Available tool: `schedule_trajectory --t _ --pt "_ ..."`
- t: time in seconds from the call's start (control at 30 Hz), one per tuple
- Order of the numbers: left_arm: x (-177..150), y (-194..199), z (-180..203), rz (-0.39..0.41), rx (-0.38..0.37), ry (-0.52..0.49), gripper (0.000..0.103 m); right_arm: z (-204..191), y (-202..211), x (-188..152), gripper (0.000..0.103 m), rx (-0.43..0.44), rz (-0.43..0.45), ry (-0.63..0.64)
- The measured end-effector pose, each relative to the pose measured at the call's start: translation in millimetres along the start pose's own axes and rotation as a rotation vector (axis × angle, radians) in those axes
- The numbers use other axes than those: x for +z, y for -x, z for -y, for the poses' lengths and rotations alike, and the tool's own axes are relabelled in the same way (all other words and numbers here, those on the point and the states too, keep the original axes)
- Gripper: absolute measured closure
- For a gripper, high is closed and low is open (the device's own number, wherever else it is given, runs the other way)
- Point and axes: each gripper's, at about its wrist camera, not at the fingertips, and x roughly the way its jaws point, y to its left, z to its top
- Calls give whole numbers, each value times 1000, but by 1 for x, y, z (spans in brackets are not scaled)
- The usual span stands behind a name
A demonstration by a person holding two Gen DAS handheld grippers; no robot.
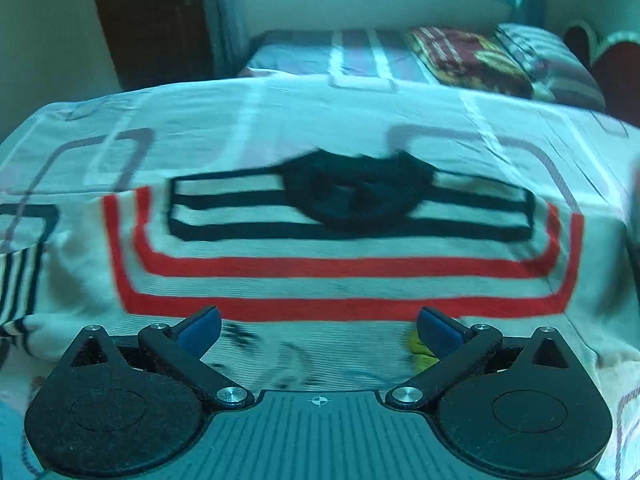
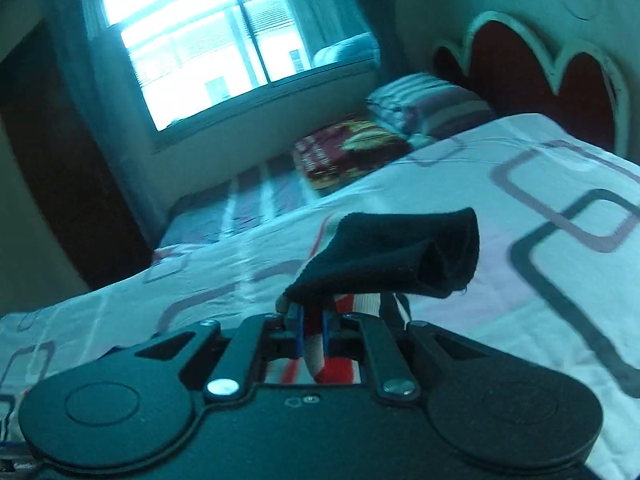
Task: Fold small clothes
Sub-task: 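Carry the sleeve cuff across the sweater body with the right tool while the left tool grasps the other cuff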
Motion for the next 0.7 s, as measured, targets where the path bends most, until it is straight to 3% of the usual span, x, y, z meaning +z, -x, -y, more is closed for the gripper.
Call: schedule_trajectory --t 0.17,0.27,0.33,0.47,0.7 --pt "4 -2 -48 -5 -8 57 0 -94 -41 -47 93 151 -159 108" --pt "1 -10 -67 -28 -38 71 0 -129 -66 -77 83 204 -301 156" --pt "-1 -17 -75 -49 -65 79 0 -143 -68 -90 80 209 -344 196" --pt "-4 -26 -76 -79 -125 77 0 -140 -47 -85 80 189 -291 211" --pt "-19 -30 -60 -126 -199 40 0 -94 -27 -71 76 -67 -157 255"
